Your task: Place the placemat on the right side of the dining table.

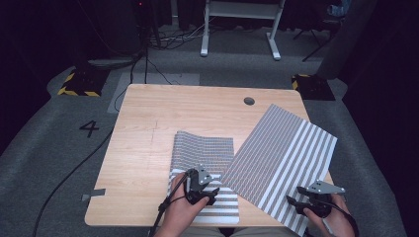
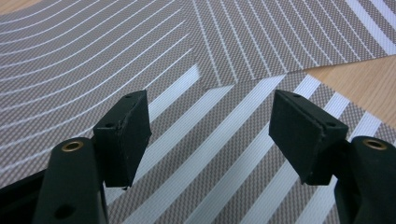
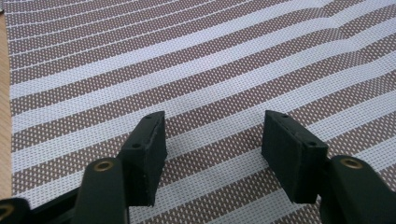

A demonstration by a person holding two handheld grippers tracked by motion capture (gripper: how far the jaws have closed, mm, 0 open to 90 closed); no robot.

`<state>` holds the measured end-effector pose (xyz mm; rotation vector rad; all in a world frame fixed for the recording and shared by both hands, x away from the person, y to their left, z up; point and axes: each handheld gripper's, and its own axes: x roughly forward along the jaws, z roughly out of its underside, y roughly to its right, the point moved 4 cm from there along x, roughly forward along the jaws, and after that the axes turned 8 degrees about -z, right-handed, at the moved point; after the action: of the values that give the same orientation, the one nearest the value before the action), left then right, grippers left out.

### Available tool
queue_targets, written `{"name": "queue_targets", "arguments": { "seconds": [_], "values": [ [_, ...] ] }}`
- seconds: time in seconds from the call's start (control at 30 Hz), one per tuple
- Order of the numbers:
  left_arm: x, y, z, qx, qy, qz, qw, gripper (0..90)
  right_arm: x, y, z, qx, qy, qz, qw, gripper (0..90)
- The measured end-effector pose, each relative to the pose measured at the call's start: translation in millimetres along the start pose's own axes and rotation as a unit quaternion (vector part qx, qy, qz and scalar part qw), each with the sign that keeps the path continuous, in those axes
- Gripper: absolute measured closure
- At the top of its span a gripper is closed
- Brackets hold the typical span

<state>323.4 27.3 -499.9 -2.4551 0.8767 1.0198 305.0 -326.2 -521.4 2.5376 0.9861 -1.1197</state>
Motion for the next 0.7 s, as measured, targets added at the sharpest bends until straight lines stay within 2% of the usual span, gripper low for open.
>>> {"name": "queue_targets", "arguments": {
  "seconds": [0.13,0.17,0.3,0.53,0.6,0.67,0.7],
  "values": [
    [12.2,4.2,-7.5,0.01,0.001,0.005,0.9999,29.7,0.0,-0.3,0.4,-0.001,0.002,-0.003,1.0,42.2],
    [15.7,6.3,-8.7,0.002,0.0,0.01,0.9999,29.9,0.1,-0.7,0.3,-0.001,0.003,-0.005,1.0,42.6],
    [26.5,10.5,-14.3,0.007,0.002,0.016,0.9999,30.0,0.0,-0.8,0.1,0.0,0.002,-0.006,1.0,42.7],
    [38.9,14.7,-18.1,0.013,0.001,0.027,0.9995,29.9,0.0,-0.8,0.1,0.0,0.002,-0.006,1.0,42.7],
    [41.6,16.5,-17.4,0.01,-0.009,0.031,0.9994,29.6,0.0,-0.8,0.1,0.0,0.002,-0.006,1.0,42.7],
    [46.2,16.6,-18.2,0.02,-0.007,0.032,0.9993,29.4,0.0,-0.8,0.2,0.0,0.002,-0.006,1.0,42.8],
    [47.0,18.4,-17.4,0.016,-0.01,0.034,0.9993,28.9,0.1,-0.8,0.2,-0.001,0.002,-0.006,1.0,42.8]
  ]
}}
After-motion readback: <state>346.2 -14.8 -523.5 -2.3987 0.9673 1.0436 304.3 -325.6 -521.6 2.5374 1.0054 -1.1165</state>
